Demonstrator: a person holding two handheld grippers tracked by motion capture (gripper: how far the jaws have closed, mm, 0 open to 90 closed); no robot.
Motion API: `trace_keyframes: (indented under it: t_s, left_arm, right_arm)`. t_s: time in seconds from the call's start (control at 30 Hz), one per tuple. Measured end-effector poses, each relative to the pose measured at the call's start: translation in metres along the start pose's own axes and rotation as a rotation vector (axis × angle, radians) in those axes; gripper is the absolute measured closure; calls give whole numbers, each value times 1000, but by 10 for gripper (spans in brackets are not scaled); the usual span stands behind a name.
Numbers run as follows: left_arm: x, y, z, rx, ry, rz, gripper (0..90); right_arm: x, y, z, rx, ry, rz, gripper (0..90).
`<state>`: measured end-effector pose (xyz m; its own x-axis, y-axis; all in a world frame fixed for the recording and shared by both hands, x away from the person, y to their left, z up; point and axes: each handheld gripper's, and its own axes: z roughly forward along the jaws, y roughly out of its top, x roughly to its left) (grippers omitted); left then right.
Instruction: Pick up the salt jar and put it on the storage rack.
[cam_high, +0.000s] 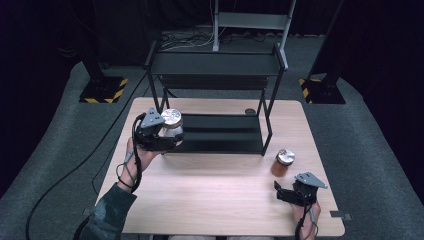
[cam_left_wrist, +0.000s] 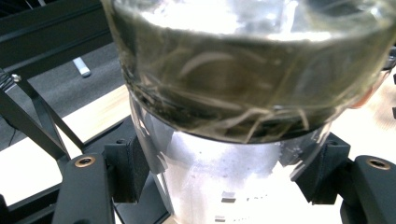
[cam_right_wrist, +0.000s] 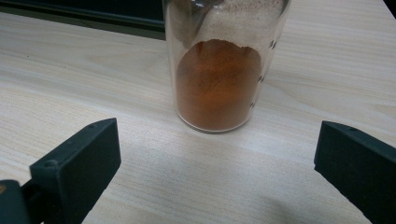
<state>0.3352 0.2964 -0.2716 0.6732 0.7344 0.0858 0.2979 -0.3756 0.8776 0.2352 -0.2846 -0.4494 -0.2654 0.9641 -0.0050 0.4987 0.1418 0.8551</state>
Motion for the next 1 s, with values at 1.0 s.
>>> trace_keyframes:
  t_s: [1.0]
  left_arm:
    - [11,34,0,-15,2,14,307]
  right_arm:
    - [-1,0,0,1,2,1,0]
